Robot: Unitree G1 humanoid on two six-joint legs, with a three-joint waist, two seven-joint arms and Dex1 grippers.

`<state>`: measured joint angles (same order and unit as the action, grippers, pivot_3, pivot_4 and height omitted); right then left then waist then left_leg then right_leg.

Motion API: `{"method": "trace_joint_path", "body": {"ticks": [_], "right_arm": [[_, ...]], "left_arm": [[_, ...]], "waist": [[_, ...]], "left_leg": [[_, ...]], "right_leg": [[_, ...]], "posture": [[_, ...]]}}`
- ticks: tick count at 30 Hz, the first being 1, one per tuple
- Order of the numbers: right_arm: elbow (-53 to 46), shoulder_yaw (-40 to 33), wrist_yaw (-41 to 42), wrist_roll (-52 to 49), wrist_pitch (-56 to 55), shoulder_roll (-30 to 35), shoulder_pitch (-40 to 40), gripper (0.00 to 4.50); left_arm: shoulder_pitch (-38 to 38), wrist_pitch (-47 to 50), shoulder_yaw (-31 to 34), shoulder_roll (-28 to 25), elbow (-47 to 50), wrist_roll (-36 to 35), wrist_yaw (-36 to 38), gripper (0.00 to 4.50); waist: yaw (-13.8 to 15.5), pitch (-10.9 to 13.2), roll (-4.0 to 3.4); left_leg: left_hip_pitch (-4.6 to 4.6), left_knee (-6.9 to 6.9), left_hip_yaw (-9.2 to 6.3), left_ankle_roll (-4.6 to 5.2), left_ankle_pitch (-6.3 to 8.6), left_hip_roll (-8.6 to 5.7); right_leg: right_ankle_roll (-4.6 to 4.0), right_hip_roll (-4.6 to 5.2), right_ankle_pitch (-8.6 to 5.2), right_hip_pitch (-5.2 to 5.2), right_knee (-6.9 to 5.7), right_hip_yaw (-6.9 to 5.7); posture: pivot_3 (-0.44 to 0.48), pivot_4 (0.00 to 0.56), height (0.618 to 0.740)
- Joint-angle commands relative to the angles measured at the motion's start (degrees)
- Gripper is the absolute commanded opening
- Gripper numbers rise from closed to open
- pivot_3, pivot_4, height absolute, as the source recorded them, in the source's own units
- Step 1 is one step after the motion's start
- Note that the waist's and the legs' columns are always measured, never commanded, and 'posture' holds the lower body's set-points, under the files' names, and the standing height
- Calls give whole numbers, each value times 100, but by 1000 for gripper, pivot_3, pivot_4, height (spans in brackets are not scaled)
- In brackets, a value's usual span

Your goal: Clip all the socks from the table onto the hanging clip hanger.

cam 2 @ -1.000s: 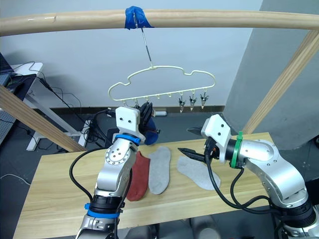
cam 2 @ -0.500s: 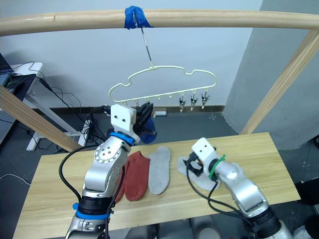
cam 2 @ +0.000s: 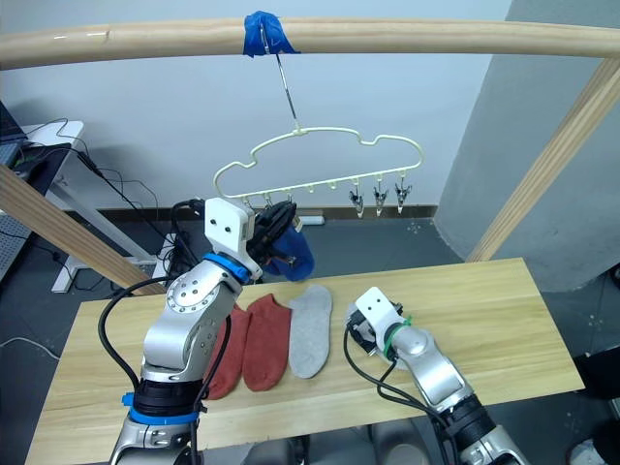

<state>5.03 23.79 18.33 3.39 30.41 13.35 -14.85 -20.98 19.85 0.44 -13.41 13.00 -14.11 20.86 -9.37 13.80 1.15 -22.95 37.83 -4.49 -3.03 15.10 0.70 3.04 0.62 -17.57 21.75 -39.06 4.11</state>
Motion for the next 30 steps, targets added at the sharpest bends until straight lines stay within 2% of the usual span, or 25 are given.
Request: {"method": "trace_joint_path", "body": {"ticks": [1,10,11,19,23,30], "right_arm": [[49,-78,90,16,-24,-112,-79,3481],[-156,-135,98,171,-344,-125,-280,162],[-259,-145,97,204,-432,-101,-320,53],[-1327,-21,413,436,-725,151,-566,53],[-1746,13,519,428,-912,21,-727,53],[-1497,35,822,409,-1201,-76,-1044,53]], "left_arm": [[-69,147,134,14,308,-341,101,0],[-194,354,326,-108,265,-751,315,0],[-206,368,336,-128,260,-778,336,0],[-399,849,582,-169,264,-1330,433,0],[-478,1091,682,-239,290,-1590,468,0],[-534,1221,639,-259,297,-1701,465,0]], "waist": [[0,0,0],[-9,0,0],[-9,0,0],[-17,0,0],[-16,1,-1],[-16,1,-1]], "left_leg": [[0,0,0,0,0,1],[0,1,0,0,0,0],[0,2,0,0,0,0],[-1,0,-3,0,0,2],[-3,1,-1,0,0,1],[-2,2,-2,0,0,1]], "right_leg": [[0,0,0,0,0,0],[0,0,0,0,-2,0],[0,1,0,0,-2,0],[0,-1,0,3,-2,-3],[0,1,0,3,0,0],[0,1,0,3,-1,-2]], "posture": [[-227,220,740],[-237,218,740],[-237,219,740],[-244,223,740],[-246,227,740],[-246,231,740]]}}
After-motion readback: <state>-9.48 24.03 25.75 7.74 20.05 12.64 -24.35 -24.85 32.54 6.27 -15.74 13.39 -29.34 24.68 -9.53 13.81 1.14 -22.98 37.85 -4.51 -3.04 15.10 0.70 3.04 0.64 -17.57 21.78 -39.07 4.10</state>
